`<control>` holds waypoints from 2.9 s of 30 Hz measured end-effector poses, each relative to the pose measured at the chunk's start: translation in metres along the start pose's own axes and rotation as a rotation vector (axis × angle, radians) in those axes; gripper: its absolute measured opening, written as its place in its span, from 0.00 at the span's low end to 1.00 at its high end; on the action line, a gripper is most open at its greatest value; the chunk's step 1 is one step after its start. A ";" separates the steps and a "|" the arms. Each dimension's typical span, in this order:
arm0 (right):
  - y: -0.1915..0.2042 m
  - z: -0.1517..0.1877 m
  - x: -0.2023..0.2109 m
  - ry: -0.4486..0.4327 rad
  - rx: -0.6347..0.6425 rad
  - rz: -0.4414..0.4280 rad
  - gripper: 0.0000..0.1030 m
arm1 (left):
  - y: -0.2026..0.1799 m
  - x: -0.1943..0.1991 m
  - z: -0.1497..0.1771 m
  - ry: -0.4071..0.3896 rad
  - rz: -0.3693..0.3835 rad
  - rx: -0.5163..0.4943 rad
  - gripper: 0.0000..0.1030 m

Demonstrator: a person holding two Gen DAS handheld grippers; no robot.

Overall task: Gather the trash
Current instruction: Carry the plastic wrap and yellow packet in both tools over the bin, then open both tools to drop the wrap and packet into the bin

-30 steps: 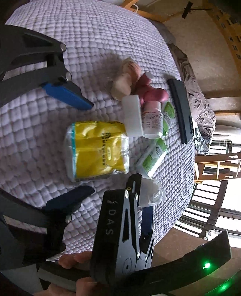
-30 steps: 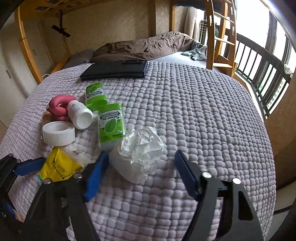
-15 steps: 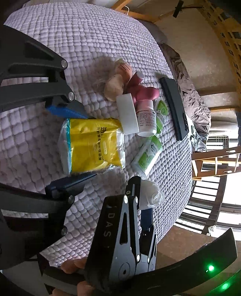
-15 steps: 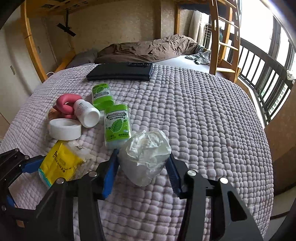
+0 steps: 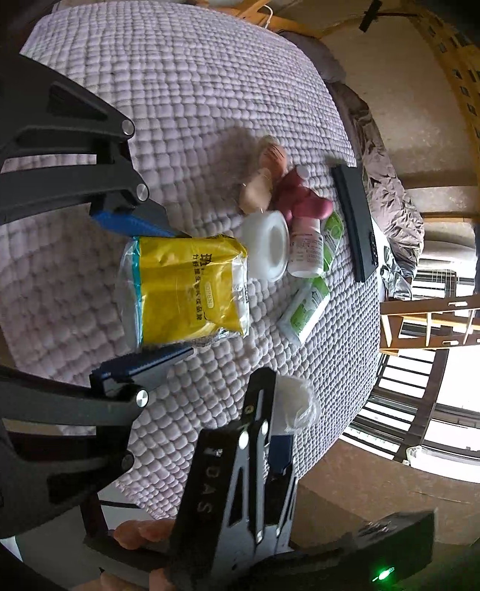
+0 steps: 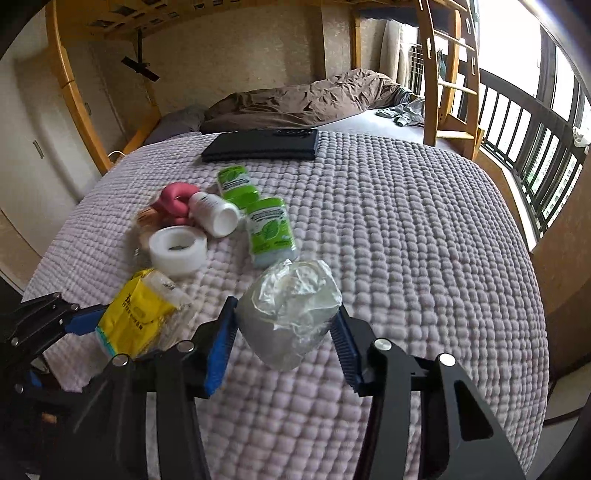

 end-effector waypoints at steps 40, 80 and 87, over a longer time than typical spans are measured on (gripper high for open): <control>0.095 0.114 0.079 0.116 0.043 -0.154 0.47 | 0.015 0.084 0.110 0.084 0.064 -0.038 0.53; 0.100 0.197 0.027 0.289 0.016 -0.126 0.47 | 0.014 0.022 0.189 0.282 0.029 -0.071 0.53; 0.107 0.208 0.023 0.293 0.016 -0.125 0.47 | 0.015 0.011 0.203 0.294 0.021 -0.066 0.53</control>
Point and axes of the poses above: each gripper's, at about its wrist camera, not at the fingertips, and x roughly against the way its jaws point, y to its left, z to its underside, the point moved 8 cm from there along -x, roughly the way its jaws point, and after that the axes turned 1 degree about -z, right-handed, at the moved point
